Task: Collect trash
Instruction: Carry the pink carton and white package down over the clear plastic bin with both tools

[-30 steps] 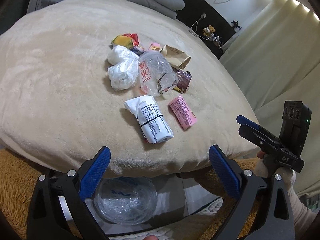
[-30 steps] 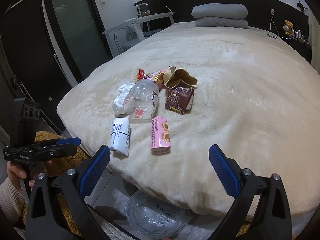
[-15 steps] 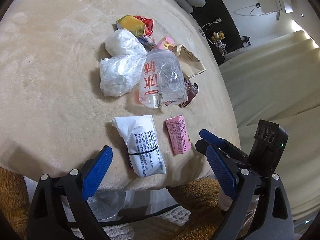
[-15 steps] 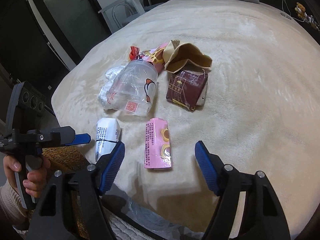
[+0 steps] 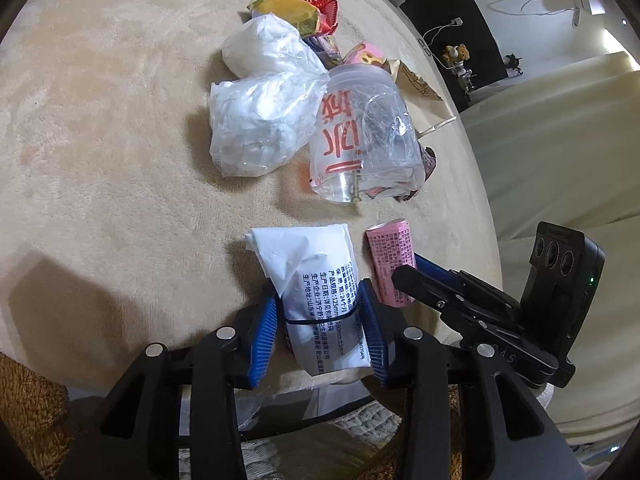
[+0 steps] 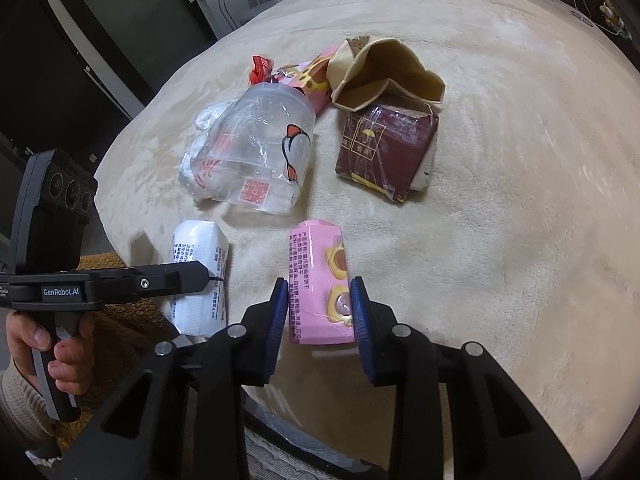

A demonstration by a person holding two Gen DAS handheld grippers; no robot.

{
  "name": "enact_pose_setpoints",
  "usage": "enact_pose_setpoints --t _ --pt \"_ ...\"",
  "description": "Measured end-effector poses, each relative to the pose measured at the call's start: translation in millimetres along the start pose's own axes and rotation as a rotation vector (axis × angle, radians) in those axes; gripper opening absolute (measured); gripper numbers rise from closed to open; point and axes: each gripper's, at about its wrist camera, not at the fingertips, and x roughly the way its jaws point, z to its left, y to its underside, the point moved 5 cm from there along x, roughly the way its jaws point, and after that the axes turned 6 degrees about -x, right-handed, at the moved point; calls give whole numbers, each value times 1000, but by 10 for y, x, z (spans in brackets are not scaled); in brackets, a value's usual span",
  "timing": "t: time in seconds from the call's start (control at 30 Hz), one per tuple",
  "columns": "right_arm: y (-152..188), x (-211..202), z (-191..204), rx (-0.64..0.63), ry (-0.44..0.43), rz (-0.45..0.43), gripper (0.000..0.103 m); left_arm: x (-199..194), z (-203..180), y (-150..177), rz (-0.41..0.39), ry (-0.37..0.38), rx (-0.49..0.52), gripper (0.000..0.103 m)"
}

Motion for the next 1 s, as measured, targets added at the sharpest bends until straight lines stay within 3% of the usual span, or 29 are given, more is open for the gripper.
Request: enact_pose_setpoints --t 0.5,0.87,1.0 --pt "187 -499 139 65 -5 -157 33 -310 -282 257 -120 -9 179 38" --pt "691 -765 393 126 -2 -261 33 -614 -528 571 -242 56 310 38" --pt "866 -829 458 149 -2 -289 33 -663 -567 684 -275 23 360 38"
